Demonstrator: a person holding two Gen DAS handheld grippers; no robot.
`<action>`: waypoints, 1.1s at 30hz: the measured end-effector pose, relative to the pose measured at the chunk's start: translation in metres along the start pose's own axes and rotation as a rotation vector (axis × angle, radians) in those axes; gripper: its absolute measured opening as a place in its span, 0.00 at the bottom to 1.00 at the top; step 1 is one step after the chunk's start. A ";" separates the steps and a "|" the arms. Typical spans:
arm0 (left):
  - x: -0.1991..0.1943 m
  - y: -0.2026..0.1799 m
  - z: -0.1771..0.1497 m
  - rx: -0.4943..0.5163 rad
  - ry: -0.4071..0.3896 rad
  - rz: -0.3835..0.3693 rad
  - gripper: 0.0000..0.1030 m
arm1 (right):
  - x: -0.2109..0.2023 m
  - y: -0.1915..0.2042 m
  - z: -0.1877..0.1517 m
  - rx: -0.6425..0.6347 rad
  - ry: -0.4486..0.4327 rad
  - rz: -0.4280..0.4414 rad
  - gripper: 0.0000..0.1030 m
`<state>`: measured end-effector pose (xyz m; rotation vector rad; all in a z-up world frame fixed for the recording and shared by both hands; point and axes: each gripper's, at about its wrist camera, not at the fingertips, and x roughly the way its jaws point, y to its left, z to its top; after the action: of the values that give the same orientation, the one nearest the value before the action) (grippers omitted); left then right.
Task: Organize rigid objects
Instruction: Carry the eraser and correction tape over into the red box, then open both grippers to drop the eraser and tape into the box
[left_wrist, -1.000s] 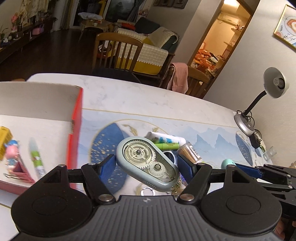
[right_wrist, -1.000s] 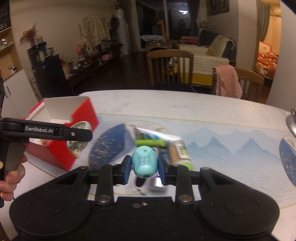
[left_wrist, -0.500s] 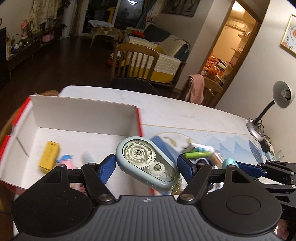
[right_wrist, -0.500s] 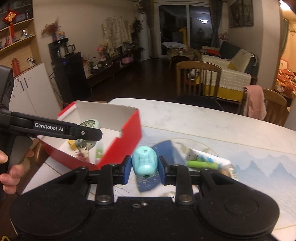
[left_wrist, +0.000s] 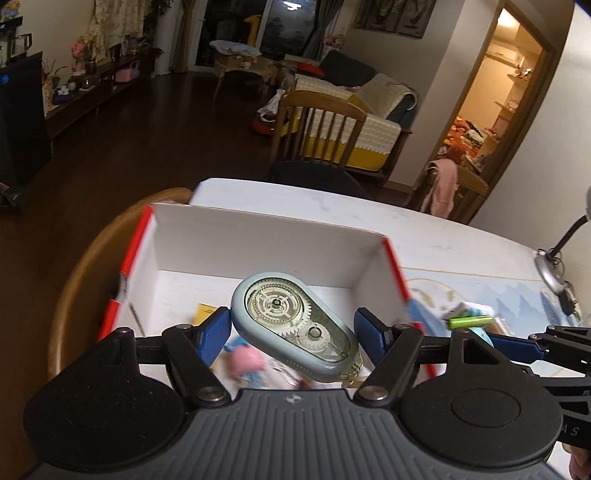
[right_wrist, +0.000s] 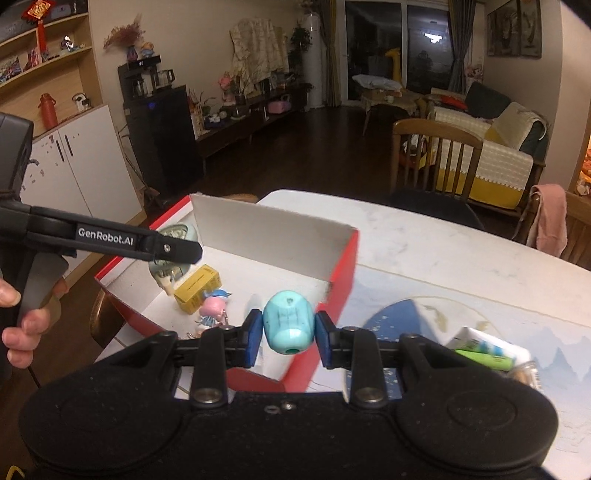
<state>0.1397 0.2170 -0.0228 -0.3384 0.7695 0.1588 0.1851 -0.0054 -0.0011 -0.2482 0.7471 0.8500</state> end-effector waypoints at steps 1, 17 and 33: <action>0.003 0.005 0.002 0.005 0.003 0.006 0.71 | 0.007 0.002 0.002 0.000 0.010 0.001 0.29; 0.090 0.027 0.024 0.062 0.105 0.024 0.71 | 0.108 0.039 0.018 -0.056 0.149 -0.023 0.29; 0.147 0.012 0.022 0.166 0.336 0.006 0.71 | 0.164 0.056 0.014 -0.105 0.281 0.017 0.29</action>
<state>0.2555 0.2390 -0.1148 -0.2066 1.1089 0.0427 0.2201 0.1343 -0.0979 -0.4614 0.9681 0.8820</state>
